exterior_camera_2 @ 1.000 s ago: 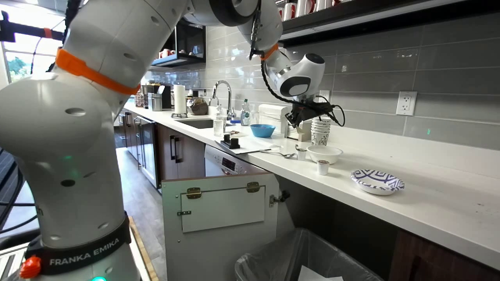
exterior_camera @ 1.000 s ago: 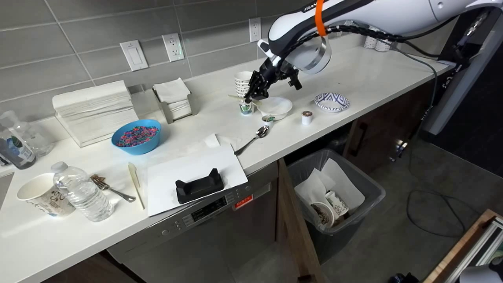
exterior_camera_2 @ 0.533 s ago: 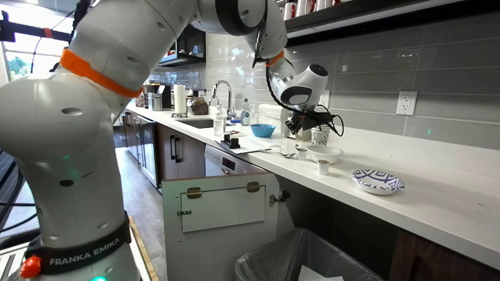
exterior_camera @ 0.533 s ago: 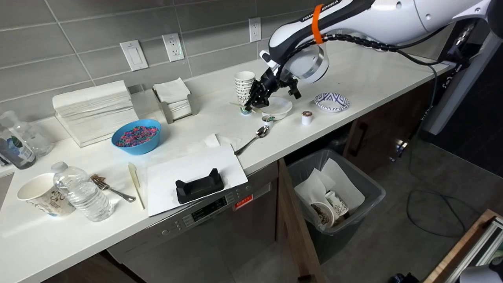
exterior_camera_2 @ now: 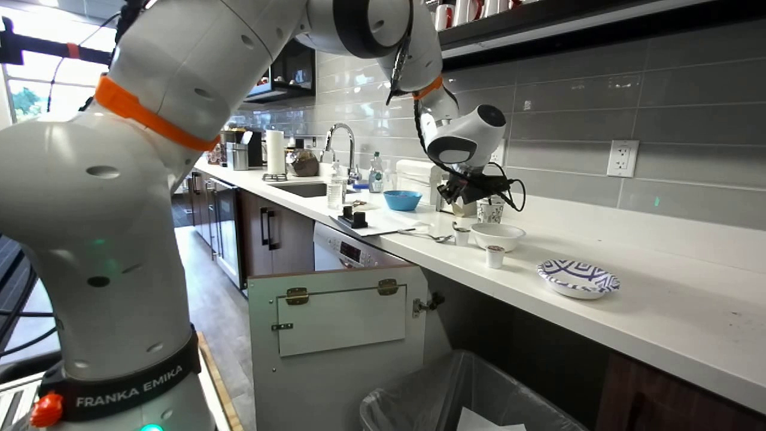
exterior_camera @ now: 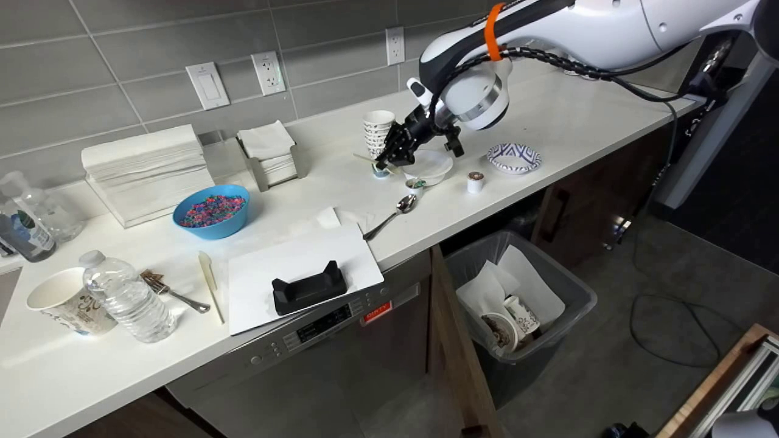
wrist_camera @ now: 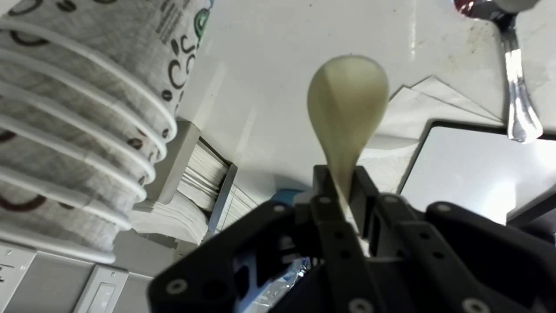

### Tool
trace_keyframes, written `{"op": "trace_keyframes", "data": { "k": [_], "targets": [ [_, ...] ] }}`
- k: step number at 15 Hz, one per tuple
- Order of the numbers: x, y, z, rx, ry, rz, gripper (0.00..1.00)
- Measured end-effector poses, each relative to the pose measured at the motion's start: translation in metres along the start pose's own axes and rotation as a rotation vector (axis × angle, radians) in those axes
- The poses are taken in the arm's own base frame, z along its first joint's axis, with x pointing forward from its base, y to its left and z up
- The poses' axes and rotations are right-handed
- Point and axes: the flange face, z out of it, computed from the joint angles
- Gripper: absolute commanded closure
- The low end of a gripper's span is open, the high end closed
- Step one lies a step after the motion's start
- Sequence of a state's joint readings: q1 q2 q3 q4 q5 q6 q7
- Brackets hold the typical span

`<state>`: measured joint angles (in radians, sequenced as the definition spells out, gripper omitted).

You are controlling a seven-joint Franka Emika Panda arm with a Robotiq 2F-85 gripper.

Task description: Use the white spoon to collect some coffee beans from the coffee pod on the left then place them inside the white bowl.

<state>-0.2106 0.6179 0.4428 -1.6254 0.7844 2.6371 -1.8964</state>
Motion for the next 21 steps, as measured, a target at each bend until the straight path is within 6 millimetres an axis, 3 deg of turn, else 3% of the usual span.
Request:
{"op": "trace_keyframes", "data": {
  "k": [15, 21],
  "targets": [
    [-0.040, -0.005, -0.001, -0.066, 0.074, 0.092, 0.96],
    [-0.043, -0.011, 0.002, -0.083, 0.095, 0.119, 0.96]
  ]
}}
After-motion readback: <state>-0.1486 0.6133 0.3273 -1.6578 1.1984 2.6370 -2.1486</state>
